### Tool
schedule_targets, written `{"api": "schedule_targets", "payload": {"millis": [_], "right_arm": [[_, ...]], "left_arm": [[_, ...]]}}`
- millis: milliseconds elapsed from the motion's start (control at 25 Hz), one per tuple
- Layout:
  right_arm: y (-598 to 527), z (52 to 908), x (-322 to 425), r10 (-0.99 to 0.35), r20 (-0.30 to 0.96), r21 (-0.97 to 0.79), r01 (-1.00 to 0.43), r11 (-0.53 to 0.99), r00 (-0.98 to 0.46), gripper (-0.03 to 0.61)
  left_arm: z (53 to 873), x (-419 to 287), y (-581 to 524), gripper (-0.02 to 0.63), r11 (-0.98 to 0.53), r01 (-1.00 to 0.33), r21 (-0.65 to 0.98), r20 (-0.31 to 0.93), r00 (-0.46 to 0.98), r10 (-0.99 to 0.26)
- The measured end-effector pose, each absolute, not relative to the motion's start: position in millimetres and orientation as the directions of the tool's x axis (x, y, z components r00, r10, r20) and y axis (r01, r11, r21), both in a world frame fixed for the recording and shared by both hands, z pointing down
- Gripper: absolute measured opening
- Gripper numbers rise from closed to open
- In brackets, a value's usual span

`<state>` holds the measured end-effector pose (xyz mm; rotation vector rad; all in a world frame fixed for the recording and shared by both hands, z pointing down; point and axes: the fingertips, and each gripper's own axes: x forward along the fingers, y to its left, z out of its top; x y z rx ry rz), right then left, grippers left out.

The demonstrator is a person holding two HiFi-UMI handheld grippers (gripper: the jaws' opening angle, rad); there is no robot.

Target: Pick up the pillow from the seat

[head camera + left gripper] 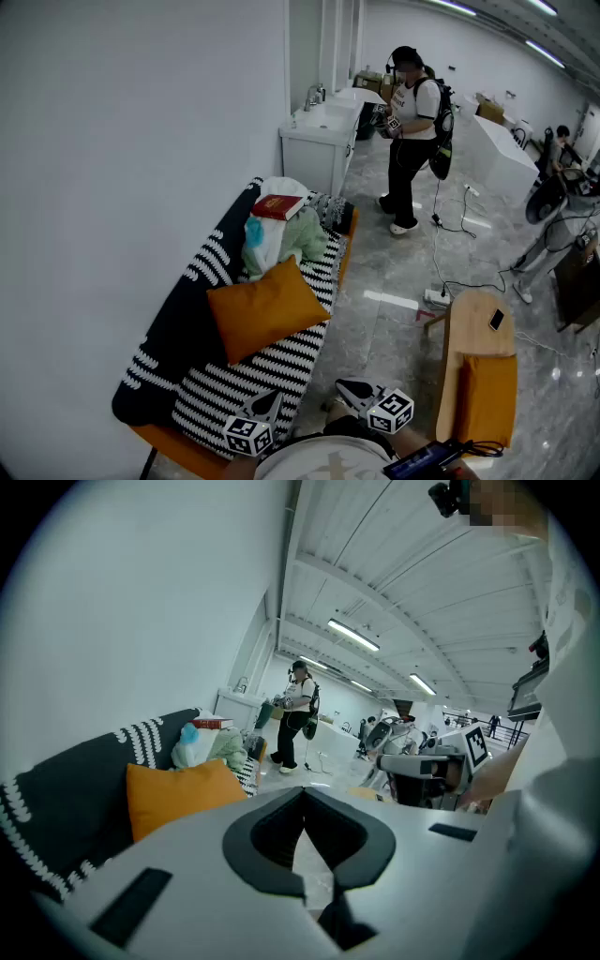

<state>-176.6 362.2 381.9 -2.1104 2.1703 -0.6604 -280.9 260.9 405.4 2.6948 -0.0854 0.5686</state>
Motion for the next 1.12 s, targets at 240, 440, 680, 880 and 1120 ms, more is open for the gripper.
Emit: {"api": "schedule_targets", "payload": {"millis": [240,440,680,880,1120], "right_arm": [[366,382,-187,-0.961,0.266,-0.325,-0.946,-0.013,-0.078,0.011],[359,383,-187,-0.957,0.275,-0.319,-0.948,-0.004,-0.088,0.011],[344,385,-181,-0.953,0.284,-0.322,-0.947,0.006,-0.103,0.011],[348,384,-176,-0.949,0.300,-0.333,-0.943,-0.005,-0.101,0.011],[368,397,-150,-0.944,0.327,-0.340,-0.937,-0.074,-0.045,0.011]], "left_arm": [[408,-293,264,0.008,-0.915,-0.150,0.375,0.398,0.917,0.012],[404,-297,256,0.008,-0.911,-0.171,0.375,0.382,0.924,-0.016],[406,-301,251,0.008,-0.902,-0.203,0.380,0.391,0.920,-0.042],[409,-297,255,0.008,-0.894,-0.216,0.392,0.412,0.910,-0.039],[414,-262,259,0.008,-0.905,-0.171,0.390,0.410,0.912,0.004]]}}
